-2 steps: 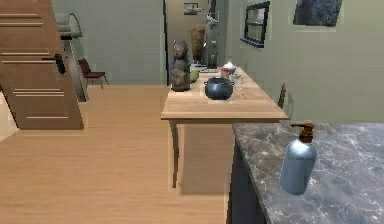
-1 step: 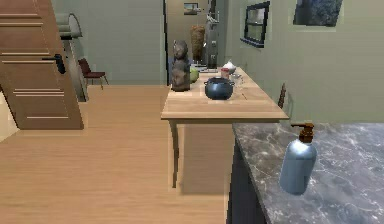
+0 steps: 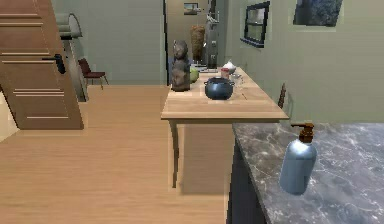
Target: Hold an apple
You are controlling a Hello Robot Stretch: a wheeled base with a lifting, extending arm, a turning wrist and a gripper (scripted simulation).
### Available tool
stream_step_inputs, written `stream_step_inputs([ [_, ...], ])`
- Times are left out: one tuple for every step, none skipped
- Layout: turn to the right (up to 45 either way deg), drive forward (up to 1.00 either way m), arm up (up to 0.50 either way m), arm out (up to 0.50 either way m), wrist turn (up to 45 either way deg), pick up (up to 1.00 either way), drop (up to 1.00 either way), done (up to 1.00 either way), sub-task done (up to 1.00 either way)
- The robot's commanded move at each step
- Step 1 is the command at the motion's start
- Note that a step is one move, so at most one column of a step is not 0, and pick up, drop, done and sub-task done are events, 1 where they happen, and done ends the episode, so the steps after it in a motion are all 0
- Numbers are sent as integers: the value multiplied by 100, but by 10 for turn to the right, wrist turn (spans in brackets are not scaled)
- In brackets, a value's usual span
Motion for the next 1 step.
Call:
stream_step_inputs([
  [0,0,-10,0,0,0,0,0,0],
])
